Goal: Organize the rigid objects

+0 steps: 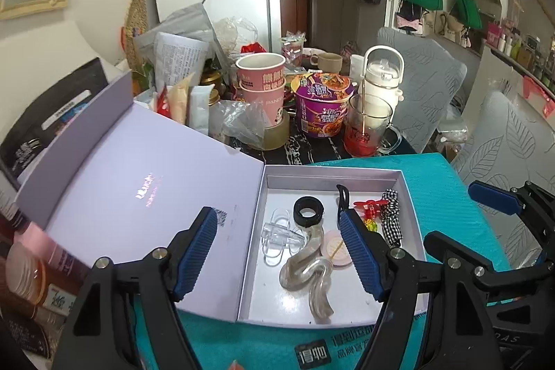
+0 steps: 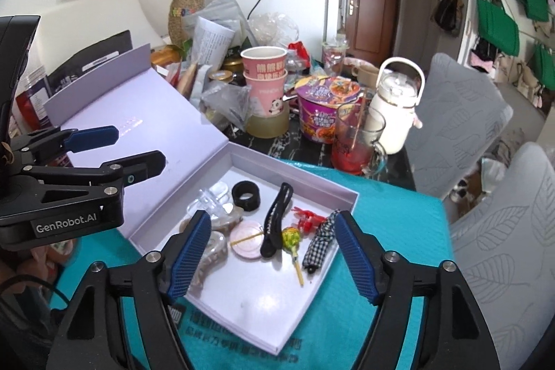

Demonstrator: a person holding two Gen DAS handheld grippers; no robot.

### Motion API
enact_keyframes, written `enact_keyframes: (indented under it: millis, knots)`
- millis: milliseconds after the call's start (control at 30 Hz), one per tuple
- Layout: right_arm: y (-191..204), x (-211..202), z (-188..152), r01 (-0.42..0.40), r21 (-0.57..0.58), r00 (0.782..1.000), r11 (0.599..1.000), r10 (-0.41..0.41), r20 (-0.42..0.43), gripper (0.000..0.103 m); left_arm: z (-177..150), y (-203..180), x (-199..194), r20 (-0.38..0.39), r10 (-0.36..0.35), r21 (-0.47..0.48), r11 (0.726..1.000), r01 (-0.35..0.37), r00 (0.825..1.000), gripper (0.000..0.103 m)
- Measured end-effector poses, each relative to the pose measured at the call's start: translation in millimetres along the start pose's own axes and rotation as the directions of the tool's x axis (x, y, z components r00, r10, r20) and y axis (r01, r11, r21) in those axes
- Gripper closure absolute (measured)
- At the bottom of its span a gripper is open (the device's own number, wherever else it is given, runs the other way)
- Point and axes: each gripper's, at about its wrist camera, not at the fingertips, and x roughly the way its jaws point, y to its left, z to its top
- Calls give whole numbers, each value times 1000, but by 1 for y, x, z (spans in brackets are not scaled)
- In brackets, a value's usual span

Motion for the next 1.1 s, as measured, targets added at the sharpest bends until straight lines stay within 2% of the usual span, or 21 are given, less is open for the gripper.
enact_keyframes:
  millis: [133, 233, 567, 800, 933, 1100]
  knots:
    - [8, -25, -4, 41, -31, 998, 999, -39, 38, 23, -8, 2, -28, 43, 20, -7, 1000, -20, 999, 19]
    - [10, -42, -9, 38, -21, 997, 999, -36, 63, 17, -15, 2, -44, 72, 49, -7, 999, -49, 996, 19]
    - [18, -83, -33, 79, 18, 991, 997, -81, 107, 13, -45, -4, -83, 97, 20, 11, 1000, -22, 995, 19]
    - [27, -106, -57, 93, 51, 987, 994, -99, 129, 12, -76, -3, -101, 70, 14, -7, 1000, -14, 997, 19]
    - [32, -113, -70, 97, 69, 987, 993, -105, 121, 12, -93, -3, -107, 79, 60, -16, 998, -58, 995, 19]
    - [39, -118, -87, 109, 61, 986, 992, -116, 120, 12, -109, 2, -112, 75, 71, -30, 997, -69, 995, 19]
